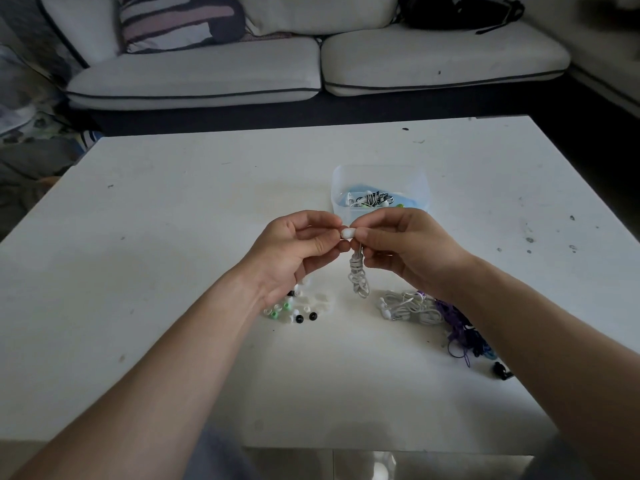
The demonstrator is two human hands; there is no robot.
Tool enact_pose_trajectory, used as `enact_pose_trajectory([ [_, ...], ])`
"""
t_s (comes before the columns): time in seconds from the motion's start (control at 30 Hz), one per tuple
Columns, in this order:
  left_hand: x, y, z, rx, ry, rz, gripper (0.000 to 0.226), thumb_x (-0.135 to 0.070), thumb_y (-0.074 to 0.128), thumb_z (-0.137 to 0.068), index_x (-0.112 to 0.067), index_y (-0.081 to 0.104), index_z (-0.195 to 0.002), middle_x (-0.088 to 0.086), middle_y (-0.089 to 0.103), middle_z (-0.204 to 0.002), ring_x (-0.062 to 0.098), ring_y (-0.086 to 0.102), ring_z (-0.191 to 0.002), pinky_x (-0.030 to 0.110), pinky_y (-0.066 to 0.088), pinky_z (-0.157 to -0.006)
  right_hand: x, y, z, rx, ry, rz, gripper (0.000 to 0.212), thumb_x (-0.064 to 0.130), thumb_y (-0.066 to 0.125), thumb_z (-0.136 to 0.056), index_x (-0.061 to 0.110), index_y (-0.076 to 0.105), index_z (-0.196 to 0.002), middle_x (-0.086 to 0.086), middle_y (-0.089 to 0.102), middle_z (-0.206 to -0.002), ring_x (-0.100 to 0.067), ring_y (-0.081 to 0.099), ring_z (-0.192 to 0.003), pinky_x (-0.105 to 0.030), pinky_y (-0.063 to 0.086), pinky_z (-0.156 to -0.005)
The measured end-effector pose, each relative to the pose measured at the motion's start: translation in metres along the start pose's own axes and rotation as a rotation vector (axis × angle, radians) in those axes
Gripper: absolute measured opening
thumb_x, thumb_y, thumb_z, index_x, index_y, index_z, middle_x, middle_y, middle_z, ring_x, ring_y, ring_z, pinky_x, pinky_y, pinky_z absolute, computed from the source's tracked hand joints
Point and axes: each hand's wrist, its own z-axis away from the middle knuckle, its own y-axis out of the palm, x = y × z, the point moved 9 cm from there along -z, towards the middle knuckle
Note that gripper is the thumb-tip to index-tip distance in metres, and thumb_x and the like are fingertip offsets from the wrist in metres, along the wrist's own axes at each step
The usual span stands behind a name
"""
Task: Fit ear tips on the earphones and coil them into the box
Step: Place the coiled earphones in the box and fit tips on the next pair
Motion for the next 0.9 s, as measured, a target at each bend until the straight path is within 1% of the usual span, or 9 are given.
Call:
enact_pose_trajectory([
  [0.07,-0.002,-0.002,0.000,-0.028,0.036,-0.194,0.013,-0.008,0.063,-0.093,-0.015,0.069,-0.102,0.003,0.075,-0.097,0.016,0.070,-0.094,0.025,0.056,-0.077,-0.001,-0.002,0.000,-0.023,0.026,-0.070,0.004,0.004,0.065,-0.089,0.005,0.069,-0.087,-0.009,0.064,-0.077,-0.011,0.058,-0.061,-0.023,0.053,-0.062],
  [0.13,0.000,0.002,0.000,-0.008,0.047,-0.371,0.022,-0.014,0.066,-0.092,-0.020,0.068,-0.114,0.001,0.073,-0.114,0.011,0.067,-0.105,0.026,0.053,-0.085,-0.003,-0.004,-0.001,-0.042,0.047,-0.131,0.008,0.004,0.061,-0.092,0.007,0.068,-0.088,-0.011,0.059,-0.080,-0.011,0.057,-0.060,-0.023,0.053,-0.060],
  [0.2,0.011,0.014,0.001,0.077,-0.008,-0.364,0.037,-0.012,0.071,-0.088,-0.021,0.063,-0.123,0.001,0.069,-0.122,0.009,0.067,-0.105,0.023,0.053,-0.082,-0.002,-0.003,0.000,-0.046,0.062,-0.204,0.004,0.007,0.064,-0.087,0.007,0.067,-0.090,-0.011,0.053,-0.080,-0.011,0.057,-0.059,-0.023,0.053,-0.060],
  [0.33,0.027,0.030,0.005,0.153,-0.102,-0.331,0.029,-0.015,0.071,-0.089,-0.019,0.065,-0.118,0.006,0.075,-0.104,0.019,0.072,-0.092,0.033,0.056,-0.081,0.002,-0.003,0.006,-0.043,0.078,-0.237,0.016,0.015,0.069,-0.078,0.007,0.066,-0.092,-0.006,0.060,-0.077,-0.012,0.056,-0.060,-0.024,0.052,-0.062],
  [0.4,0.025,0.026,0.003,0.076,-0.096,-0.325,0.025,-0.015,0.071,-0.090,-0.016,0.065,-0.115,0.009,0.076,-0.100,0.020,0.072,-0.084,0.028,0.054,-0.073,0.000,-0.012,0.007,-0.127,0.098,-0.234,0.009,0.009,0.070,-0.085,0.009,0.066,-0.094,-0.004,0.062,-0.078,-0.012,0.058,-0.063,-0.024,0.053,-0.063],
  [0.5,0.023,0.012,-0.002,-0.072,-0.078,-0.408,0.024,-0.015,0.074,-0.085,-0.016,0.066,-0.107,0.005,0.077,-0.094,0.015,0.069,-0.077,0.027,0.054,-0.072,-0.012,-0.032,0.008,-0.302,0.154,-0.139,0.004,0.007,0.069,-0.090,0.008,0.069,-0.094,-0.006,0.062,-0.083,-0.015,0.061,-0.066,-0.026,0.055,-0.064],
  [0.6,0.014,0.004,-0.010,-0.193,-0.001,-0.504,0.020,-0.017,0.078,-0.081,-0.015,0.069,-0.099,0.003,0.076,-0.086,0.011,0.066,-0.071,0.027,0.053,-0.070,-0.018,-0.040,0.007,-0.374,0.184,-0.140,0.002,0.005,0.066,-0.092,0.004,0.067,-0.093,-0.011,0.061,-0.087,-0.018,0.064,-0.066,-0.030,0.059,-0.067],
  [0.77,-0.017,0.012,-0.044,-0.285,0.161,-0.557,0.013,-0.017,0.082,-0.077,-0.019,0.073,-0.086,-0.004,0.073,-0.075,0.006,0.064,-0.065,0.023,0.051,-0.065,0.006,-0.054,-0.008,-0.400,0.126,-0.178,0.009,-0.002,0.058,-0.094,0.001,0.064,-0.087,-0.013,0.060,-0.077,-0.019,0.061,-0.066,-0.033,0.060,-0.074],
  [0.9,-0.051,0.026,-0.083,-0.351,0.314,-0.705,0.015,-0.019,0.085,-0.074,-0.021,0.072,-0.083,-0.007,0.070,-0.077,-0.003,0.060,-0.066,0.004,0.041,-0.062,0.032,-0.079,-0.035,-0.488,0.109,-0.131,0.006,-0.004,0.058,-0.093,-0.003,0.062,-0.088,-0.016,0.061,-0.080,-0.024,0.064,-0.071,-0.035,0.061,-0.080],
])
